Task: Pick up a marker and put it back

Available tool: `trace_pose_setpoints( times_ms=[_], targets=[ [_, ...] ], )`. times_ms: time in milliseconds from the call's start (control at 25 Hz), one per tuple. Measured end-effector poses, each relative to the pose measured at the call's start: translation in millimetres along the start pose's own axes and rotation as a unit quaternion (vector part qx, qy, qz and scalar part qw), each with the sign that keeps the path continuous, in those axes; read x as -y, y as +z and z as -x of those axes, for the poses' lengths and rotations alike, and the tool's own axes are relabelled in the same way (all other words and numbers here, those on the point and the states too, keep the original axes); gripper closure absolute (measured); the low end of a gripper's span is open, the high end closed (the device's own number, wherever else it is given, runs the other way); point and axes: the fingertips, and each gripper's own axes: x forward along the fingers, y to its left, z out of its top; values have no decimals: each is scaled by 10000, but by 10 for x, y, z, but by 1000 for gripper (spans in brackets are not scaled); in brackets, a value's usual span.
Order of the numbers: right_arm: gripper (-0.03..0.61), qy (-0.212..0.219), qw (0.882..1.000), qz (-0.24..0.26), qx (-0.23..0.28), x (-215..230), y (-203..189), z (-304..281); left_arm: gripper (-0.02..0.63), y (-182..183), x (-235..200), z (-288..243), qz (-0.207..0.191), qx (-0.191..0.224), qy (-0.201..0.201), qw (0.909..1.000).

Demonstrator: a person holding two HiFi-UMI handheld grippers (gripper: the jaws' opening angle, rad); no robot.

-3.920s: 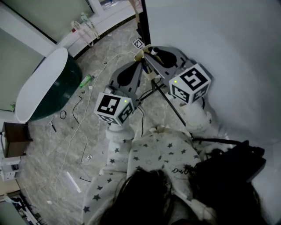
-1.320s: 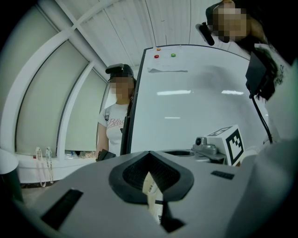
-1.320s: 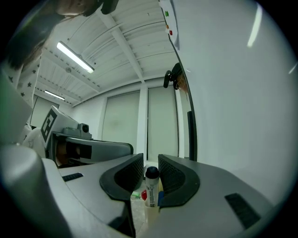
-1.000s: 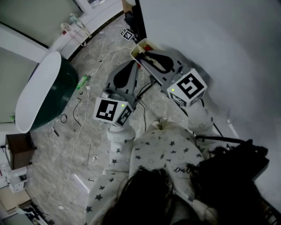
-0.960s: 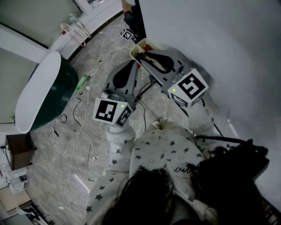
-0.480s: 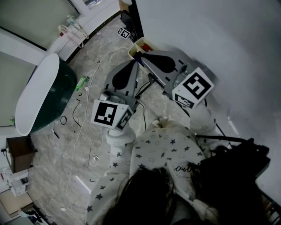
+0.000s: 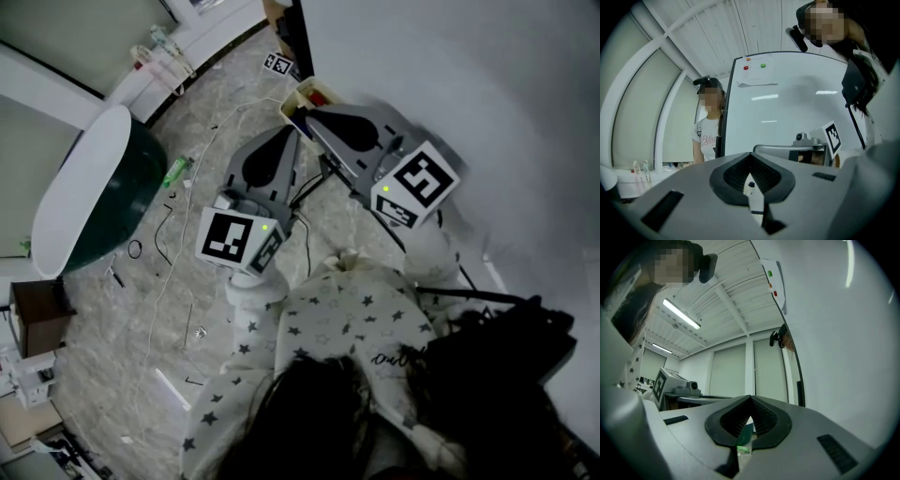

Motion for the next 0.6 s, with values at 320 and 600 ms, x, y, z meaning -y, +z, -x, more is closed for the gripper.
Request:
trace_pose_setpoints(
  times_ms=[320, 600],
  targets=[
    [574, 40, 10000, 44, -68, -16, -30, -29, 614, 15, -10, 20, -40, -8, 39, 10000],
    [574, 28, 9999, 24, -104, 9, -64, -31, 614, 6, -7, 5, -28, -14, 24, 10000]
  ],
)
